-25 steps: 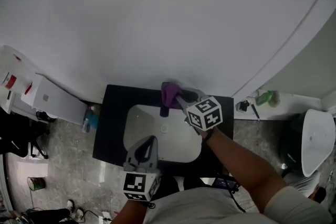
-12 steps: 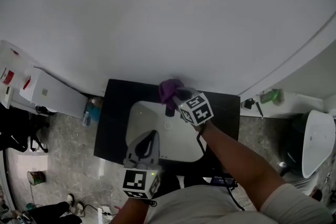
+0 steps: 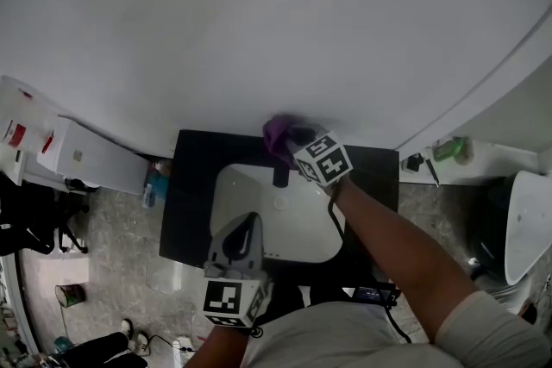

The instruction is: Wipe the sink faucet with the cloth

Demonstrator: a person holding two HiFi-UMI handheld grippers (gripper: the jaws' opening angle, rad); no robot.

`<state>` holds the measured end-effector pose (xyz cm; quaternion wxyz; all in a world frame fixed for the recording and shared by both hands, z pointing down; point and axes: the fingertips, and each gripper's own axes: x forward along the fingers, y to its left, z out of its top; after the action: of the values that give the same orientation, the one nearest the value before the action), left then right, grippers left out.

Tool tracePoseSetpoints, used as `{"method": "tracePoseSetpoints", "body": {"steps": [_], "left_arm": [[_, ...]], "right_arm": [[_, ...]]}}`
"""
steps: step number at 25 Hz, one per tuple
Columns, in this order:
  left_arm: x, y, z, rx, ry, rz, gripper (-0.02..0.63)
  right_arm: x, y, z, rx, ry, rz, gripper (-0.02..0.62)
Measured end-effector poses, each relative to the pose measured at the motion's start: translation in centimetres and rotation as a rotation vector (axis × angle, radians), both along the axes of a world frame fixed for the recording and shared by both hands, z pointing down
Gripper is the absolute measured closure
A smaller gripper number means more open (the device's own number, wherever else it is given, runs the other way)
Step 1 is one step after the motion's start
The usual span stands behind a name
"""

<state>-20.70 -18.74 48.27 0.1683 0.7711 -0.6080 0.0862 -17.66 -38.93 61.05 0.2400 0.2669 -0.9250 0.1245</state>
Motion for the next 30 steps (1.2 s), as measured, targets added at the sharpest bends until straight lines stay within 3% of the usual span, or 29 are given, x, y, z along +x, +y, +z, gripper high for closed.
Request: {"method": "tracePoseSetpoints", "body": {"steps": [4, 7, 14, 20, 23, 26, 30], "left_arm": [[0.2, 0.0, 0.2, -0.006, 0.015, 0.0, 0.6], [0.1, 0.2, 0.5, -0.014, 0.016, 0.001, 0.6], [0.9, 1.0, 0.4, -0.023, -0.004, 0.018, 0.6], [0.6, 1.2, 0.4, -0.022, -0.007, 0.016, 0.6], [0.6, 1.0, 0.6, -0.016, -0.003, 0.014, 0.6], [1.0, 1.0, 0.5, -0.019, 0.003, 0.012, 0.6], [1.0, 0.8, 0.5, -0.019, 0.005, 0.012, 0.6]], "right_arm": [[0.5, 7.0, 1.2, -0.015, -0.046, -0.079, 0.541], [0.7, 11.6, 3.3, -0.049, -0.015, -0.139, 0.541], [-0.5, 7.1, 6.6, 0.033, 0.134, -0.11, 0.54], [-0.5, 12.5, 6.8, 0.031, 0.13, -0.182, 0.541], [-0.5, 10.5, 5.4, 0.065, 0.11, -0.139, 0.54], [-0.4, 7.3, 5.8, 0.039, 0.134, -0.077, 0.54], [0.1, 9.2, 7.2, -0.009, 0.123, -0.092, 0.541]]}}
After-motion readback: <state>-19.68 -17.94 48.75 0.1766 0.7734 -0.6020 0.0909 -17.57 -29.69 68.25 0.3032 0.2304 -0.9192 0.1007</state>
